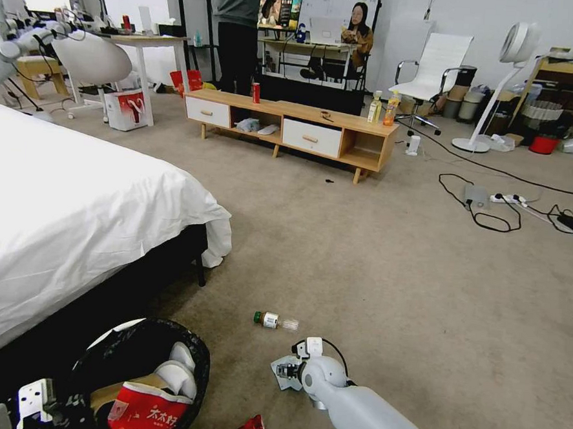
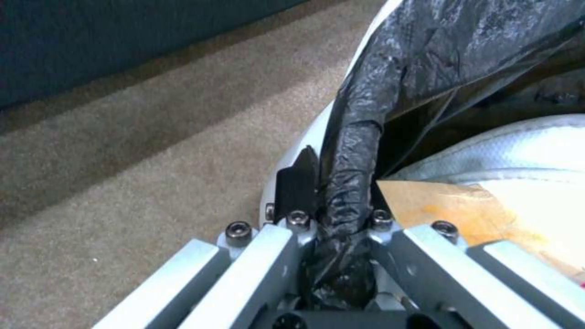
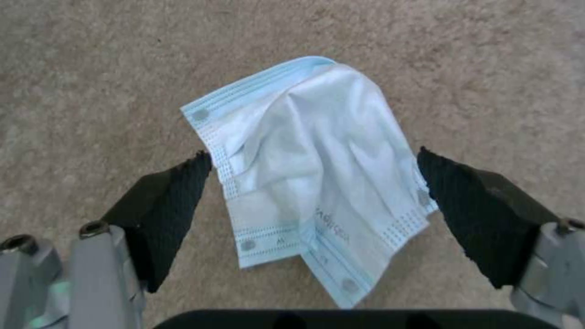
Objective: Pick up the trash bin and place the garbage on the floor into it.
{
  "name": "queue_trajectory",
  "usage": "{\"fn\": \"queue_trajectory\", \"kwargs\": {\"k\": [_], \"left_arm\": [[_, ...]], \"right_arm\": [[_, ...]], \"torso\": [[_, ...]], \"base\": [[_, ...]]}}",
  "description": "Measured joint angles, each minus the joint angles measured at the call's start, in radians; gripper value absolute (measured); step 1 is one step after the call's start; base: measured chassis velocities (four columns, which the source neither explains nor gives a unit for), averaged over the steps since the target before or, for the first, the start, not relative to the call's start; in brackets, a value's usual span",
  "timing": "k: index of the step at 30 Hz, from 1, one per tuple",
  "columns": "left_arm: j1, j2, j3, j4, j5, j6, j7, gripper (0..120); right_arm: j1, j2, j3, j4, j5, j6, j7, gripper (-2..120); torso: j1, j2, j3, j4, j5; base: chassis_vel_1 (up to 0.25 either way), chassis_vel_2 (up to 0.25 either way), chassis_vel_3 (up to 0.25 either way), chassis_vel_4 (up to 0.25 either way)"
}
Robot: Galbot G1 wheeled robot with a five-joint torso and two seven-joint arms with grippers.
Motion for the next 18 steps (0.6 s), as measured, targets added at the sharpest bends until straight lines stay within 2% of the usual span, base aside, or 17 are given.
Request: {"fn": "queue_trajectory", "kwargs": {"k": [4,13,15,16,18], "left_arm": [[0.001,0.0,0.0,0.0,-0.001,0.0,0.0,1],[-0.004,-0.001,0.003,0.008,-0.002,0.0,0.003,1],[-0.006,-0.002,0.004,0.008,-0.002,0.0,0.003,1],[-0.006,-0.002,0.004,0.008,-0.002,0.0,0.003,1],[-0.006,-0.002,0.004,0.008,-0.001,0.0,0.003,1]], "right_arm": [[0.005,0.01,0.0,-0.024,-0.01,0.008,-0.014,88],[0.014,0.03,0.009,-0.095,-0.046,0.03,-0.054,79],[0.014,0.035,0.016,-0.12,-0.066,0.04,-0.066,71],[0.014,0.035,0.016,-0.12,-0.066,0.04,-0.066,71],[0.013,0.034,0.019,-0.125,-0.071,0.042,-0.071,61]], "torso": [[0.0,0.0,0.0,0.0,-0.0001],[0.0,0.0,0.0,0.0,0.0],[0.0,0.0,0.0,-0.0001,0.0],[0.0,0.0,0.0,-0.0001,0.0],[0.0,0.0,0.0,-0.0001,0.0]], "base": [[0.0,0.0,0.0,0.0],[0.0,0.0,0.0,0.0],[0.0,0.0,0.0,0.0],[0.0,0.0,0.0,0.0],[0.0,0.0,0.0,0.0]]}}
